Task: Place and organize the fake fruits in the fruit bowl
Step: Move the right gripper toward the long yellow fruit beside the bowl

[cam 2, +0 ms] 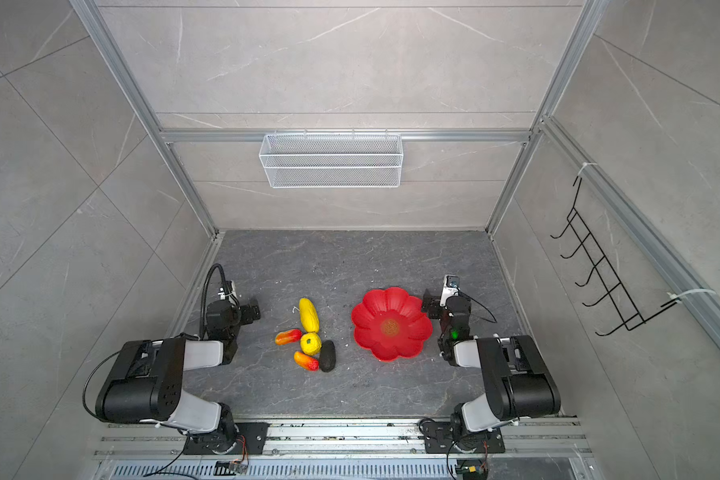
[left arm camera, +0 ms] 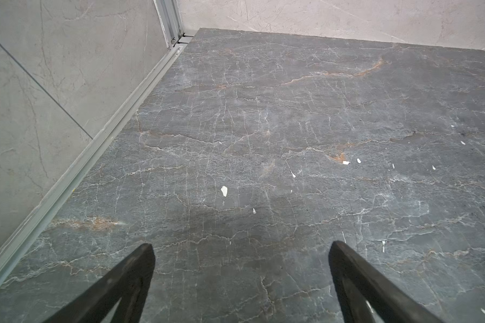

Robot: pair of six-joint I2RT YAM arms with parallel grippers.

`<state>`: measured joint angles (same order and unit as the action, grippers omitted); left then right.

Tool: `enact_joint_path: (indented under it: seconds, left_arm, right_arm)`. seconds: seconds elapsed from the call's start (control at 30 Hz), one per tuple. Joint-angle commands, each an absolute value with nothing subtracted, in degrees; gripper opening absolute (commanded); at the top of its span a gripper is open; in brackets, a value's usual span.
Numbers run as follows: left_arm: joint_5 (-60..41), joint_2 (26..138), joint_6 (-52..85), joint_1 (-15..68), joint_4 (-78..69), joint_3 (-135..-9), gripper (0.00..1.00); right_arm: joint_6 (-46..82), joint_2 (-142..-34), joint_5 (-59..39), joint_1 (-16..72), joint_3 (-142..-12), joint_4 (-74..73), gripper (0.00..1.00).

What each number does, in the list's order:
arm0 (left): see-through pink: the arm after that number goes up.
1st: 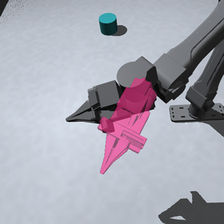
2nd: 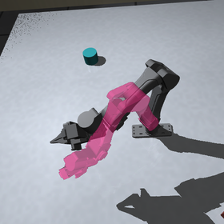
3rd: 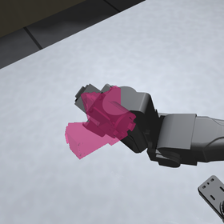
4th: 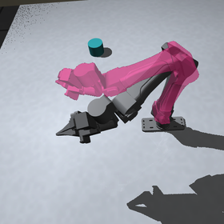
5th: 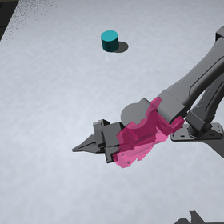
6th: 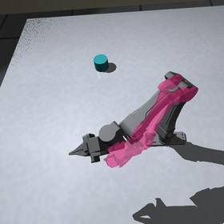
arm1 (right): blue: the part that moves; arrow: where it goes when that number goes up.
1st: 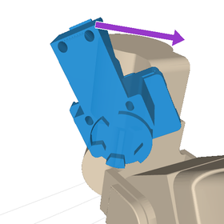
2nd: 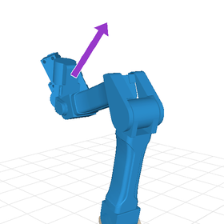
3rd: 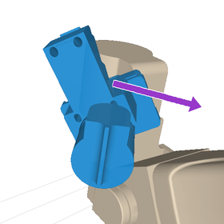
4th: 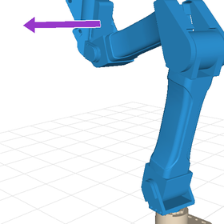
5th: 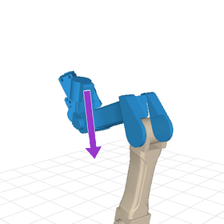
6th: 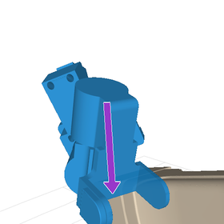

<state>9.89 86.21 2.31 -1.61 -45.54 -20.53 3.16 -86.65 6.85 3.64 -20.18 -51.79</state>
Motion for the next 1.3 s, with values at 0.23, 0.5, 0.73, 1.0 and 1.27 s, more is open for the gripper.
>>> enact_joint_path:
  seconds: [0.23,0.5,0.73,1.0,1.27]
  left_arm:
    - [9.4,86.0,1.3,-1.7,-48.9,-20.6,1.00]
    - [9.3,86.0,1.4,-1.7,-48.8,-20.6,1.00]
    - [9.3,86.0,1.3,-1.7,-48.8,-20.6,1.00]
    - [9.6,85.7,1.2,-1.7,-49.1,-20.4,1.00]
    - [16.4,62.7,3.7,4.7,-20.9,-26.9,1.00]
  right_arm:
    - [2.5,-87.1,7.8,3.8,-19.6,-53.3,1.00]
    - [2.5,-87.2,7.7,3.8,-19.7,-53.2,1.00]
    - [2.5,-87.2,7.8,3.8,-19.6,-53.2,1.00]
    - [2.5,-86.9,9.2,4.0,-19.4,-53.7,1.00]
    - [1.9,-60.7,21.8,12.8,-23.3,-29.2,1.00]
